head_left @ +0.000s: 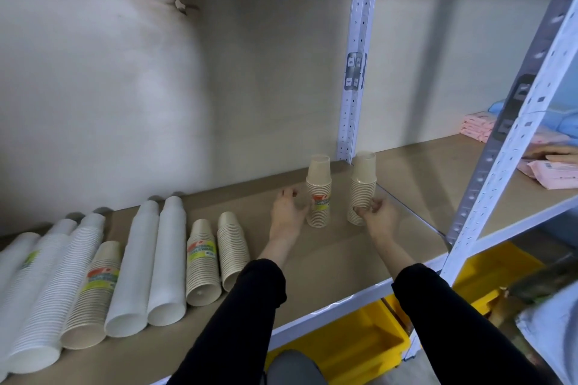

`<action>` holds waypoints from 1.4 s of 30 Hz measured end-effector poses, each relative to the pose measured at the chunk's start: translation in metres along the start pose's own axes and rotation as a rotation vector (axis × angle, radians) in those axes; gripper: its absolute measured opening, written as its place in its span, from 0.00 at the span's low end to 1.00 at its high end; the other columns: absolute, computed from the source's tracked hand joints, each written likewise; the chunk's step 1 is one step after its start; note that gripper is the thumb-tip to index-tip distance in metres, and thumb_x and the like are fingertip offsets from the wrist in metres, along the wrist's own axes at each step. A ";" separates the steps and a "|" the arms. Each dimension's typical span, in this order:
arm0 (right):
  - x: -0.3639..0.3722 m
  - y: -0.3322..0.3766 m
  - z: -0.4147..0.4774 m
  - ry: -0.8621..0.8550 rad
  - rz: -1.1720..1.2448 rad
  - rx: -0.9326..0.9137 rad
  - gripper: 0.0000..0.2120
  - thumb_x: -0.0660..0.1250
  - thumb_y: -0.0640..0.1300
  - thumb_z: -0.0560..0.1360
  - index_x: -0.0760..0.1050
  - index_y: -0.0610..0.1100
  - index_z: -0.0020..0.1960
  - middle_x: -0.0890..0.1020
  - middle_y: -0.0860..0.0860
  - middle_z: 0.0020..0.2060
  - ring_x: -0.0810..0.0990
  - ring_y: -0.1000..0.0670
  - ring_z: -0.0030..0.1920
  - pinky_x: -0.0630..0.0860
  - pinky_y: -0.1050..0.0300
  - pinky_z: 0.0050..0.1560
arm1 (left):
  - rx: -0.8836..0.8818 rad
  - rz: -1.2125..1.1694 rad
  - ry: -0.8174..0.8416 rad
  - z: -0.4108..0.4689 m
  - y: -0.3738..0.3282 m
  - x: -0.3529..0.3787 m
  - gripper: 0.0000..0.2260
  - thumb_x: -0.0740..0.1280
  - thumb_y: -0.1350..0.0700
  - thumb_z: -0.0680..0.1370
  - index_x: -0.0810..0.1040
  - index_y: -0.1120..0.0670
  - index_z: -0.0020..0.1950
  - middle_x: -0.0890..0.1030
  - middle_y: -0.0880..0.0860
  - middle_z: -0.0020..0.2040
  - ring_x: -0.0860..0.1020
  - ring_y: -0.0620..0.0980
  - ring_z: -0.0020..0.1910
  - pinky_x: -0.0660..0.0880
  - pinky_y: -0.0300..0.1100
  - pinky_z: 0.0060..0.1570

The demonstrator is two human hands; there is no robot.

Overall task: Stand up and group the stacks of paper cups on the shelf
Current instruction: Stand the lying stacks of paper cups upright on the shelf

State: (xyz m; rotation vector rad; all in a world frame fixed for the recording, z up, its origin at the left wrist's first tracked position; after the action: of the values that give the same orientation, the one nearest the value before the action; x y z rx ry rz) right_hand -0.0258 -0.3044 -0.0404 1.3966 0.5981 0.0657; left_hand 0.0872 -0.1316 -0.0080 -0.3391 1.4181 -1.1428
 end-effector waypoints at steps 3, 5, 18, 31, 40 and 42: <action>0.004 -0.003 -0.026 -0.006 -0.024 0.023 0.19 0.70 0.37 0.70 0.72 0.30 0.58 0.79 0.35 0.55 0.77 0.38 0.57 0.72 0.50 0.55 | -0.027 0.072 -0.041 -0.007 0.010 -0.019 0.16 0.67 0.61 0.75 0.73 0.61 0.62 0.74 0.60 0.64 0.74 0.57 0.61 0.69 0.46 0.61; 0.014 -0.004 -0.044 0.020 -0.014 0.035 0.17 0.69 0.37 0.71 0.73 0.30 0.57 0.79 0.35 0.54 0.77 0.38 0.56 0.72 0.51 0.55 | -0.036 0.111 -0.081 -0.013 0.019 -0.037 0.14 0.66 0.61 0.76 0.74 0.62 0.61 0.74 0.60 0.63 0.75 0.57 0.60 0.69 0.46 0.60; 0.138 0.053 -0.125 0.479 -0.102 -0.072 0.22 0.69 0.50 0.72 0.73 0.37 0.60 0.79 0.43 0.59 0.76 0.45 0.60 0.70 0.57 0.57 | -0.312 0.490 -0.077 -0.041 0.086 -0.134 0.17 0.60 0.57 0.79 0.69 0.64 0.64 0.73 0.62 0.64 0.73 0.58 0.63 0.70 0.47 0.64; 0.174 0.053 -0.138 0.742 -0.115 0.183 0.39 0.74 0.47 0.66 0.60 0.36 0.70 0.73 0.41 0.64 0.75 0.43 0.61 0.75 0.51 0.60 | -0.397 0.587 0.034 -0.023 0.097 -0.125 0.13 0.60 0.58 0.79 0.74 0.61 0.62 0.78 0.57 0.62 0.76 0.54 0.63 0.74 0.42 0.58; 0.147 0.086 -0.072 0.480 0.077 0.044 0.23 0.74 0.43 0.64 0.73 0.35 0.55 0.81 0.42 0.53 0.80 0.43 0.52 0.78 0.53 0.49 | -0.296 0.242 -0.001 0.011 0.065 -0.128 0.10 0.71 0.56 0.70 0.78 0.63 0.43 0.77 0.56 0.38 0.77 0.56 0.45 0.74 0.45 0.44; 0.140 0.099 -0.061 0.381 0.049 -0.081 0.20 0.73 0.42 0.65 0.76 0.34 0.53 0.82 0.44 0.50 0.80 0.46 0.47 0.72 0.61 0.39 | -0.214 0.151 -0.077 0.021 0.052 -0.127 0.08 0.70 0.57 0.70 0.77 0.62 0.39 0.77 0.56 0.38 0.77 0.56 0.45 0.75 0.46 0.47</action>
State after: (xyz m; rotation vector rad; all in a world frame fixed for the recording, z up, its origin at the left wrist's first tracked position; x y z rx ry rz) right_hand 0.0970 -0.1758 -0.0011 1.3282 0.8659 0.3986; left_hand 0.1569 -0.0177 0.0305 -0.4150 1.4749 -0.8492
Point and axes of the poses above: each hand's wrist, its own z-axis towards the middle knuckle, its own x-axis out of the palm, y = z × x, the point moved 6 cm from there along z, towards the middle knuckle
